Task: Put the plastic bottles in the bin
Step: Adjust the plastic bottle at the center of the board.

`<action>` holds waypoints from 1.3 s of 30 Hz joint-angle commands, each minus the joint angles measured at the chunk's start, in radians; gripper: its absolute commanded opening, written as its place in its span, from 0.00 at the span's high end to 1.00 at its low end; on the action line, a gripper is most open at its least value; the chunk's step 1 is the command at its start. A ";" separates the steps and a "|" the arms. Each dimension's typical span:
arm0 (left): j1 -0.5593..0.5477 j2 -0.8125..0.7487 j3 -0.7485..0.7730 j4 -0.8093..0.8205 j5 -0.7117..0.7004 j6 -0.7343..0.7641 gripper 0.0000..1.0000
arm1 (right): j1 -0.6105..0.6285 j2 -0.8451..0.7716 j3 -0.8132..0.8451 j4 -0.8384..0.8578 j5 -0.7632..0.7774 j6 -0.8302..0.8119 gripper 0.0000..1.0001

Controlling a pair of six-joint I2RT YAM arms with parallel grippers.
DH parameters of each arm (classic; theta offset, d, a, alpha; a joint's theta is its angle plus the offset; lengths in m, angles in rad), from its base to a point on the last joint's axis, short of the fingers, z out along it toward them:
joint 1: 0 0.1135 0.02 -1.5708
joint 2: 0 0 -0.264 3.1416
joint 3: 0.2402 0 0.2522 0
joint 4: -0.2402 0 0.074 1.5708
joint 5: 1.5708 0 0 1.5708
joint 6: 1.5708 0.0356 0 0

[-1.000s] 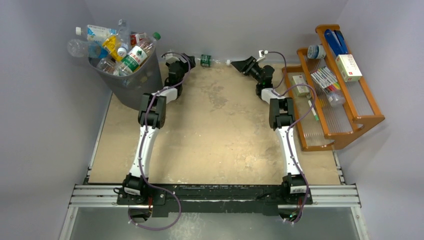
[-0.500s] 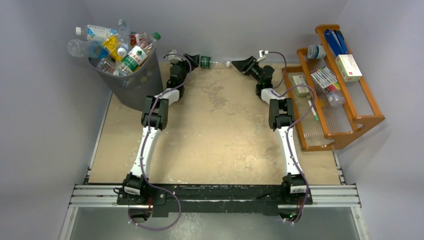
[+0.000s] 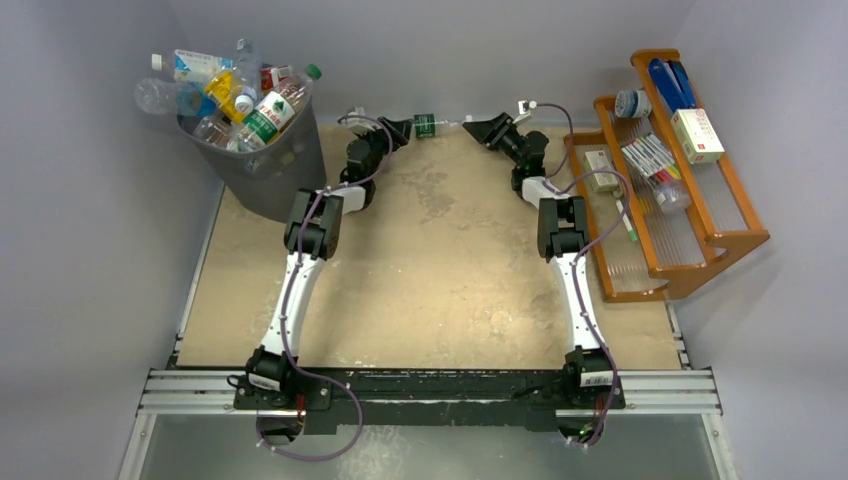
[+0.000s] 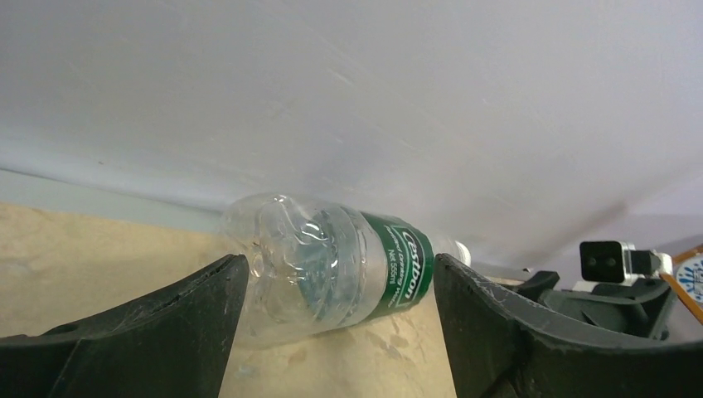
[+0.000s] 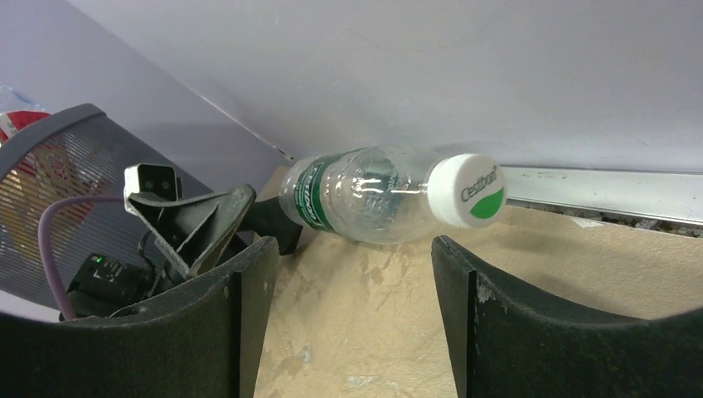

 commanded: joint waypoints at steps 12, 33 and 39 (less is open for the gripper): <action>-0.048 -0.171 -0.258 0.146 0.056 -0.078 0.20 | 0.021 -0.064 -0.197 0.188 -0.034 0.065 0.32; -0.165 -0.520 -0.483 -0.067 0.280 0.038 0.21 | -0.061 -0.458 -0.870 0.283 -0.099 0.005 0.35; -0.163 -0.554 -0.400 -0.359 0.156 0.207 0.19 | -0.079 -0.534 -0.930 0.182 -0.071 -0.066 0.29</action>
